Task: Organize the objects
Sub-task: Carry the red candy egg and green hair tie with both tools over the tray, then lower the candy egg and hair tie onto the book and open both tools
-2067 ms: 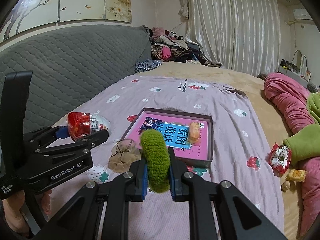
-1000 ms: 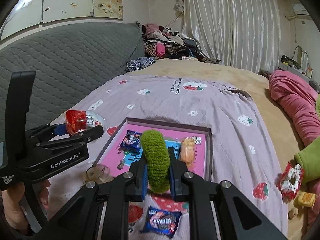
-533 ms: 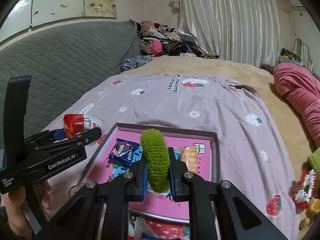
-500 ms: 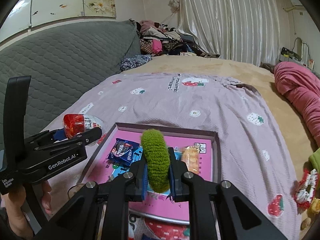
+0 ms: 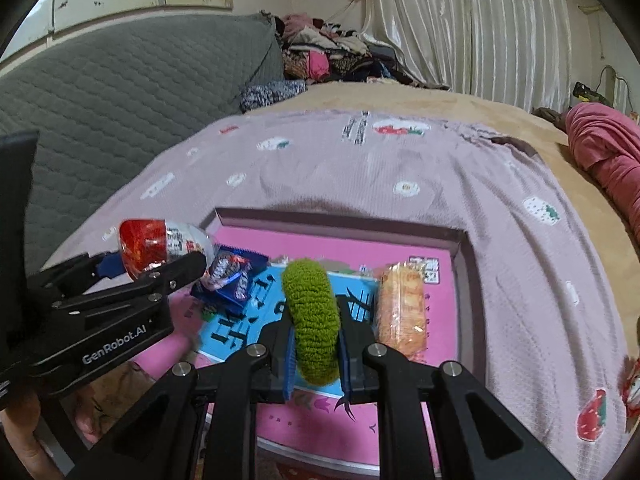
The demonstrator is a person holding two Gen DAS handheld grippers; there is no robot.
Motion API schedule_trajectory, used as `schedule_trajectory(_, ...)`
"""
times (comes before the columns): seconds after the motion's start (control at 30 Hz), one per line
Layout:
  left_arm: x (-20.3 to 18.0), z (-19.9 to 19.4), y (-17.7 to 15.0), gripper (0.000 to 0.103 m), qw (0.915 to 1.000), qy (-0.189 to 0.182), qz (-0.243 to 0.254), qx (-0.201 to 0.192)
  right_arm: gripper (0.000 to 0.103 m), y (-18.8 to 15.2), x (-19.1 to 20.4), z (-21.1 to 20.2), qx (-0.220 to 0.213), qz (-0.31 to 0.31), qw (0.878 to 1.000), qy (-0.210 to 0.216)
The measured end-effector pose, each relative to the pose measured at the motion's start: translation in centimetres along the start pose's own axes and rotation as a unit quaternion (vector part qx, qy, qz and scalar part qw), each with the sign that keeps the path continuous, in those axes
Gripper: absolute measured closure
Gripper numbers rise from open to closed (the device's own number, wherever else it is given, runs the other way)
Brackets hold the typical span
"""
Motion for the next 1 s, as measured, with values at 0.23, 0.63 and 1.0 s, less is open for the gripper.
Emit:
schedule_trajectory(0.23, -0.7, 2.0, -1.2, 0.046, 0.9994, 0.001, 0.021, 0.027, 0.086, -0.9, -0.1, 2.0, 0.015, -0.01, 1.0, -0.019)
schedule_trajectory(0.63, -0.6, 3.5, -3.0, 0.046, 0.9974, 0.002, 0.027, 0.066, 0.086, -2.1, -0.3, 3.3, 0.044, -0.008, 0.999, -0.014)
schedule_trajectory(1.0, -0.4, 3.5, -4.3, 0.036, 0.995, 0.003, 0.029, 0.095, 0.067, -3.1, -0.2, 3.5, 0.069, -0.015, 0.997, -0.019)
Point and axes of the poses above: each gripper's, at about its wrist camera, not at the fingertips, and z roughly the way its jaws point, x to its left, y to its top, the point moved 6 cm from there along z, roughly the way its jaws point, and after that the axes turned 2 degrees about z, right-handed, at the moved point
